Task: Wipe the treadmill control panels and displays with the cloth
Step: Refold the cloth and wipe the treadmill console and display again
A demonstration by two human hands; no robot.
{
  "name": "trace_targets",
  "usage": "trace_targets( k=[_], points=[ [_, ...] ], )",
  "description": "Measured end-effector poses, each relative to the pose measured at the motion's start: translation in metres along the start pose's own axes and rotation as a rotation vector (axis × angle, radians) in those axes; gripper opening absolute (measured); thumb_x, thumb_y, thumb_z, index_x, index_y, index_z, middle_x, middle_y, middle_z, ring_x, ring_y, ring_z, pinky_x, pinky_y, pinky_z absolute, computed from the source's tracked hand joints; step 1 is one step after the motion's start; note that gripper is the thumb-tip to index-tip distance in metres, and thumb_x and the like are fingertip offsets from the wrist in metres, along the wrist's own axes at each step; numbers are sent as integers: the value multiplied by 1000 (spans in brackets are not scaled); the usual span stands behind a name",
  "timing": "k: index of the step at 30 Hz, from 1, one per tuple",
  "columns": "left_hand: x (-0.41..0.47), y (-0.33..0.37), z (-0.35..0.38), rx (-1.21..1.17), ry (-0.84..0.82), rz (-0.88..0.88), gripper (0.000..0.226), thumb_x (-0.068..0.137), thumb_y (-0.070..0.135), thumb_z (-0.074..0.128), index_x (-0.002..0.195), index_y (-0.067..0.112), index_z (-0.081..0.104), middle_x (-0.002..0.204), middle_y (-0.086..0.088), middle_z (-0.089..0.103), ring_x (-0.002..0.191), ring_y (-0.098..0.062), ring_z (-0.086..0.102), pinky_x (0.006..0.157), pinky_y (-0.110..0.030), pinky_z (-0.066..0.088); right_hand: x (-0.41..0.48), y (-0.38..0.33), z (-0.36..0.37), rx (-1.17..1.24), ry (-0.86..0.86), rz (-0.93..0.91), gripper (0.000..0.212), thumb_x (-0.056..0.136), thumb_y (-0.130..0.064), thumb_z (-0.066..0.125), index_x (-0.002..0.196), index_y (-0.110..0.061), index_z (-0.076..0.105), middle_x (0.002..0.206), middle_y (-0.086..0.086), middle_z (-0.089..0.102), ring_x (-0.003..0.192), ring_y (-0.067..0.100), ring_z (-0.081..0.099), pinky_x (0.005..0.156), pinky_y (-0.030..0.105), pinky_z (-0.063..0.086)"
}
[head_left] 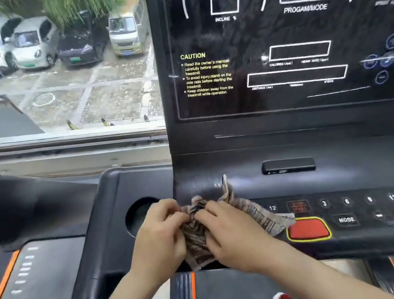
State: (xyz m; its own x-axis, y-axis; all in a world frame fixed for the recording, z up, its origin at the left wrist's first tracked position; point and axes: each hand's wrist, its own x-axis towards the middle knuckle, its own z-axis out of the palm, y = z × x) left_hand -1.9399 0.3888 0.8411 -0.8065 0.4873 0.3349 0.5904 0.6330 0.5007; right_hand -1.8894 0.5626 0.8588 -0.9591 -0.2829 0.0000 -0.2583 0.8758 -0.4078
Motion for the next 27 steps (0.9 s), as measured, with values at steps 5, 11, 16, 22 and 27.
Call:
trace_targets(
  k=[5,11,16,22,27],
  points=[
    [31,26,31,126,-90,83,47,83,16,37,119,11,66,125,-7,58,111,-25,49,90,-32,48,-15,53,-16,-150,130,192,42,85,-54,44,119,-30,50,113,-2,48,105,24,45,89,44,44],
    [51,90,84,204,-236,279,49,82,18,37,123,10,63,125,-11,57,106,-29,49,87,-37,52,-88,116,-35,-209,290,452,37,84,-54,43,114,-33,51,114,-5,47,106,22,44,86,42,40],
    [48,170,144,212,-321,330,54,82,26,45,133,12,52,136,-10,52,118,-29,47,94,-40,48,-168,171,-48,-271,363,690,53,88,-54,35,130,-25,52,140,4,45,135,27,36,100,50,38],
    [26,223,172,262,-317,323,59,94,42,35,142,9,44,151,-7,38,135,-23,40,114,-46,28,-227,182,-36,-371,387,759,60,96,-45,26,139,-10,49,150,14,41,140,30,33,101,46,33],
    [-5,202,157,347,-268,379,64,89,49,47,143,14,44,156,0,31,138,-17,37,113,-47,30,-229,151,-8,-350,417,599,55,95,-37,32,138,-7,48,150,15,39,139,32,35,103,47,29]
  ],
)
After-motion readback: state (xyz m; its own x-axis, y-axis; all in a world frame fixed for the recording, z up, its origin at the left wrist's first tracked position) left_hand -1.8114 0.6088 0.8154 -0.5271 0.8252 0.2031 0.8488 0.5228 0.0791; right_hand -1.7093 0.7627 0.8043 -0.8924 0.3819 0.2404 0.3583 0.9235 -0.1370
